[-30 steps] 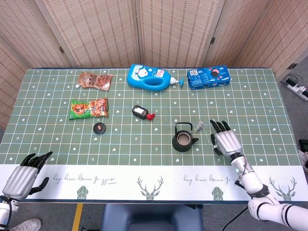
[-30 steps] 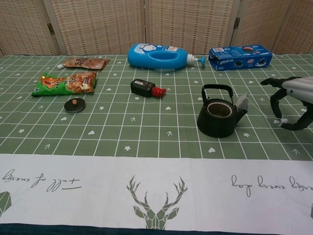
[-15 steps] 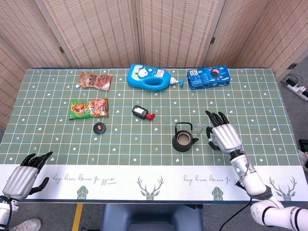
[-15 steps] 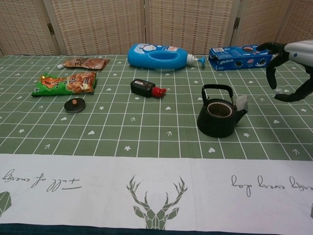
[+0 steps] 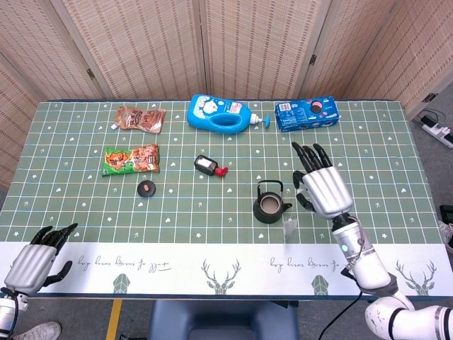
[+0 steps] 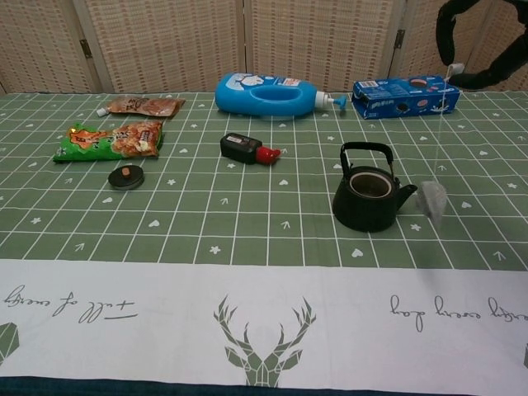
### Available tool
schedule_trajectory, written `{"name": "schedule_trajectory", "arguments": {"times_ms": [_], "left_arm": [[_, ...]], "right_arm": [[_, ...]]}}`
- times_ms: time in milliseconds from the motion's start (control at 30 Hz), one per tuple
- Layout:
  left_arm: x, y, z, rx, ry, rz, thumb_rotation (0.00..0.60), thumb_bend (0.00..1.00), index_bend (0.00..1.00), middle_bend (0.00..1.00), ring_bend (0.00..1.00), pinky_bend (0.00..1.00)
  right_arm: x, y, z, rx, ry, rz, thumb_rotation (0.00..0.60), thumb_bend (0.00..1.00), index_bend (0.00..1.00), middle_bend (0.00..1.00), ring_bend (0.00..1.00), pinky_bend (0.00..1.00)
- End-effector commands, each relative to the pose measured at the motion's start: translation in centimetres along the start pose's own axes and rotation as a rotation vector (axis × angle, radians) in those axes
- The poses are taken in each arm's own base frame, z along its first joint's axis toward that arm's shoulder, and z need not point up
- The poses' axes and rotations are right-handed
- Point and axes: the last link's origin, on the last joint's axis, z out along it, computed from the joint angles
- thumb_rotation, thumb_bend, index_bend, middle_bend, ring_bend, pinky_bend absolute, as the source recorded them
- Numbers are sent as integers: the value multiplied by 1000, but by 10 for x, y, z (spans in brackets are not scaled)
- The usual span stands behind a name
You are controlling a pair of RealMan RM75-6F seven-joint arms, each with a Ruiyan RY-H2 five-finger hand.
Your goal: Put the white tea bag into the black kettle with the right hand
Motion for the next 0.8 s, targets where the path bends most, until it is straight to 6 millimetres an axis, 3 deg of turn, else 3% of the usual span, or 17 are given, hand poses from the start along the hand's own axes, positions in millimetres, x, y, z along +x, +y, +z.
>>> {"name": "schedule_trajectory", "arguments": {"times_ms": [33, 333, 800], "left_arm": [[0, 0, 0, 1, -1, -1, 600, 403, 0, 147, 174, 96], [2, -1, -1, -5, 0, -12, 600, 402, 0, 147, 174, 96], [3, -2, -2, -8, 3, -17, 600, 402, 0, 147, 175, 96]], "right_arm": [[12, -10, 5, 10, 26, -5, 600, 333, 561, 7, 73, 0], [17, -27, 20, 11, 26, 2, 600, 333, 562, 9, 76, 0], [-8, -27, 30, 5, -27, -19, 600, 333, 562, 13, 75, 0]]}}
